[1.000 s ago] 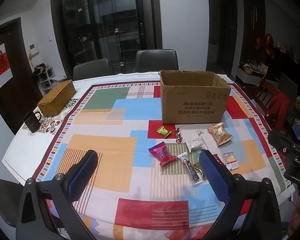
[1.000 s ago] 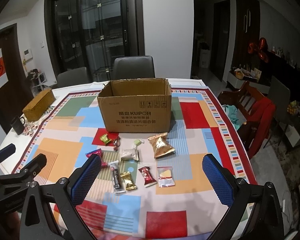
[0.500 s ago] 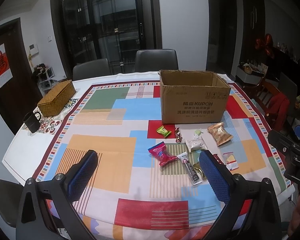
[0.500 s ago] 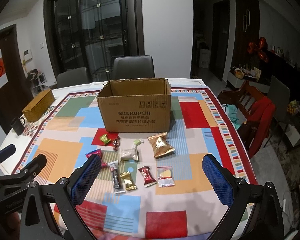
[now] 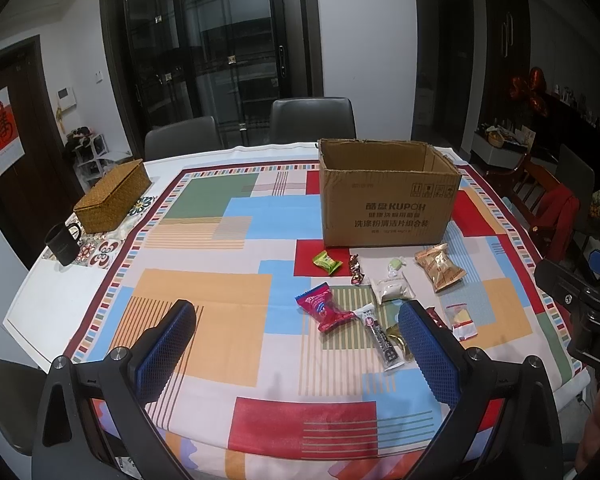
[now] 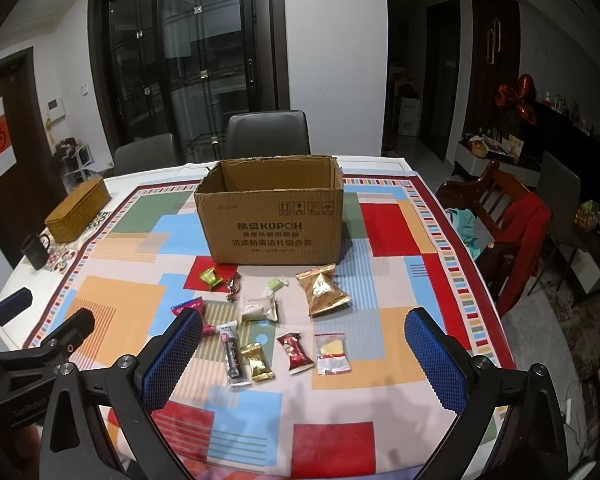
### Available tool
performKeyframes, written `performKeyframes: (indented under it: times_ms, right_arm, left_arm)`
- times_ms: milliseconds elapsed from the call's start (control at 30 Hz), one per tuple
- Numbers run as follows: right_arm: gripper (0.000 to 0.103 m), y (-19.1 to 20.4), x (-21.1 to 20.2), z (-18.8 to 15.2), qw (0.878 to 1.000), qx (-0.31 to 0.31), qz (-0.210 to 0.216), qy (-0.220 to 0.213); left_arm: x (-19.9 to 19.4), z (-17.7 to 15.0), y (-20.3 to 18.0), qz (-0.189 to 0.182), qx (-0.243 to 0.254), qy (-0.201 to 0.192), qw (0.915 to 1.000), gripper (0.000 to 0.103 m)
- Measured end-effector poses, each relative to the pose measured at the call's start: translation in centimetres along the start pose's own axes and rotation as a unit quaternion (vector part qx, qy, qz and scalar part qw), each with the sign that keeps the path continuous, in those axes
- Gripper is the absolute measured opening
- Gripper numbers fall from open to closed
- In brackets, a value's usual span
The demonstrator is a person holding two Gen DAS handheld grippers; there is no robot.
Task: Organize snacks
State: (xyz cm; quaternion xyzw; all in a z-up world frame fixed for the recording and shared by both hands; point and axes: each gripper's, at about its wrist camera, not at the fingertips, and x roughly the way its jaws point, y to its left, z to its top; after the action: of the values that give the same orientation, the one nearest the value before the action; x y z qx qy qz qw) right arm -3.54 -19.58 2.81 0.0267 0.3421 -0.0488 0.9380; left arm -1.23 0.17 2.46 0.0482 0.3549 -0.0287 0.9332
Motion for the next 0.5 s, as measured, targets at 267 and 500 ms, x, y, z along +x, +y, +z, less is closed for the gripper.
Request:
performKeyframes:
  times_ms: [267, 500]
  right_arm:
    - [0.102, 0.02, 0.08, -0.03, 1.0, 0.0, 0.0, 0.001]
    - [0.102, 0.04, 0.17, -0.05, 1.0, 0.001, 0.0, 0.001]
  left_arm:
    - [0.0, 0.05, -0.03, 0.0, 0.0, 0.0, 1.0, 0.103]
    - [0.02, 0.05, 0.02, 0.0, 0.0, 0.0, 1.0, 0.103]
